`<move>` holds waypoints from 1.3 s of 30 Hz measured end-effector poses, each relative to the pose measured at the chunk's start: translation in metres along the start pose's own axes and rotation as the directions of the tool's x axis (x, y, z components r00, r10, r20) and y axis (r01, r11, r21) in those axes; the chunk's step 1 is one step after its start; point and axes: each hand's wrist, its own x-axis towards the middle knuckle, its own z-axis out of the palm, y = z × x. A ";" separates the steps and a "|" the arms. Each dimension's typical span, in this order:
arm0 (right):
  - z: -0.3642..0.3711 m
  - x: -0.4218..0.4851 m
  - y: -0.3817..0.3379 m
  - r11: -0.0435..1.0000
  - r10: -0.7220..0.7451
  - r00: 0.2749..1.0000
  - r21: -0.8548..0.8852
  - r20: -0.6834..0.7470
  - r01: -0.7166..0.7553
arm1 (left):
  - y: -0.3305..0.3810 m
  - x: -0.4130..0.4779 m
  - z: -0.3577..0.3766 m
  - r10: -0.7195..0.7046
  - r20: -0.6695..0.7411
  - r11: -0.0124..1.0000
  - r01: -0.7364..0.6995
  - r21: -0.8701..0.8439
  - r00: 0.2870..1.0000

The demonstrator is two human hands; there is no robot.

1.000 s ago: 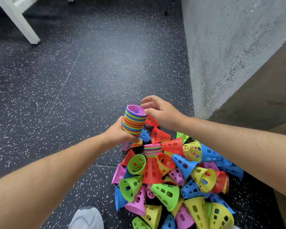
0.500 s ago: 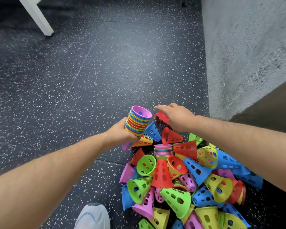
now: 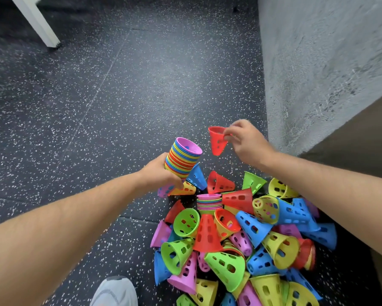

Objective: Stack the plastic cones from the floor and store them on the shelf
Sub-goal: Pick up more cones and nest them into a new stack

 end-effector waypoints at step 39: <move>-0.051 -0.095 0.027 0.911 0.398 0.732 -0.333 0.554 -0.243 | 0.054 -0.018 0.071 0.046 0.040 0.973 -0.054 0.223 0.998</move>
